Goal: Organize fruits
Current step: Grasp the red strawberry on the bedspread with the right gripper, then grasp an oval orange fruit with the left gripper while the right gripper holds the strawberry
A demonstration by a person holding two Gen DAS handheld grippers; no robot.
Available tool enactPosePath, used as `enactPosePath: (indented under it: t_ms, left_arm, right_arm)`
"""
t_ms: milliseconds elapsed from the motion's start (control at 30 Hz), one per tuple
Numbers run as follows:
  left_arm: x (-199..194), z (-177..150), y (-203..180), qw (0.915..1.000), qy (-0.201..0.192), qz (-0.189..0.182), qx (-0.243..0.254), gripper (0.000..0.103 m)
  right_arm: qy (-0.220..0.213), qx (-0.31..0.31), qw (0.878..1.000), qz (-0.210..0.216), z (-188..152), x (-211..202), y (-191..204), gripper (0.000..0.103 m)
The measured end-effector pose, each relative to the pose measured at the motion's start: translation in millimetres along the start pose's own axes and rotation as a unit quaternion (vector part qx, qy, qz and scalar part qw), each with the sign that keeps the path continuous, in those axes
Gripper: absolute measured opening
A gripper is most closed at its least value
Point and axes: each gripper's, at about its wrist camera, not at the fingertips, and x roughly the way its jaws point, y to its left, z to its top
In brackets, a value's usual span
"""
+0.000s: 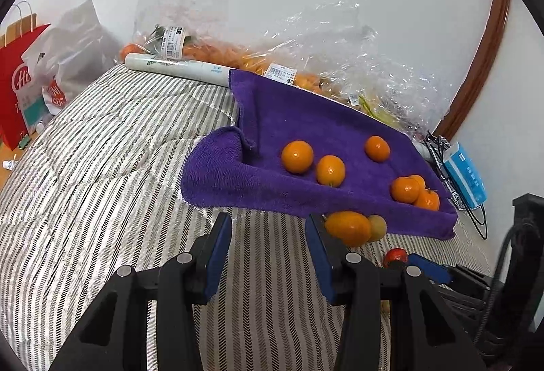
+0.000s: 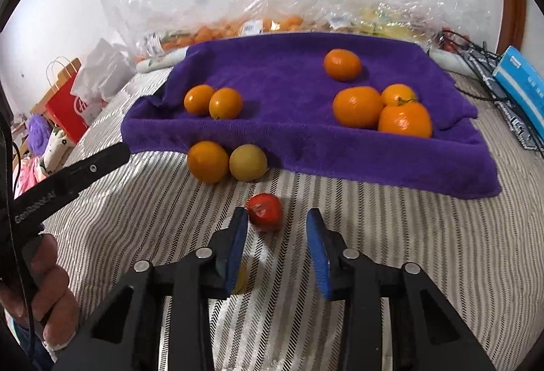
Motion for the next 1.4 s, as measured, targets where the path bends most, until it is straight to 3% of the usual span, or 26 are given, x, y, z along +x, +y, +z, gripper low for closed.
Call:
enactPosePath:
  t_ms: [133, 200, 400, 600, 833, 900, 1100, 1400]
  left_arm:
    - [1, -1, -1, 1.0, 0.004, 0.0, 0.003, 0.043]
    - [2, -1, -2, 1.0, 0.004, 0.0, 0.003, 0.043]
    - [6, -2, -3, 0.9999, 0.014, 0.003, 0.009, 0.043]
    - [14, -6, -12, 0.999, 0.029, 0.002, 0.033, 0.043]
    - [23, -8, -29, 0.9933, 0.063, -0.078, 0.058, 0.043]
    - [24, -6, -33, 0.993, 0.063, -0.083, 0.056, 0.043]
    - [53, 0, -40, 0.9871, 0.112, -0.113, -0.023, 0.043]
    - [61, -1, -57, 0.9945, 0.08, -0.067, -0.004, 0.041]
  right_arm:
    - [-0.003, -0.015, 1.0, -0.017, 0, 7, 8, 0.032]
    - [-0.008, -0.027, 0.999, -0.033, 0, 10, 13, 0.024]
    - [-0.013, -0.009, 1.0, -0.016, 1, 3, 2, 0.024]
    - [-0.039, 0.006, 0.999, -0.031, 4, -16, -30, 0.024]
    - [-0.063, 0.005, 0.996, -0.069, 0, -28, -71, 0.024]
    - [-0.067, 0.008, 0.995, -0.069, -3, -29, -79, 0.024]
    - [-0.078, 0.017, 0.996, -0.05, -7, -36, -91, 0.024]
    - [-0.073, 0.03, 0.996, -0.03, -10, -35, -97, 0.024]
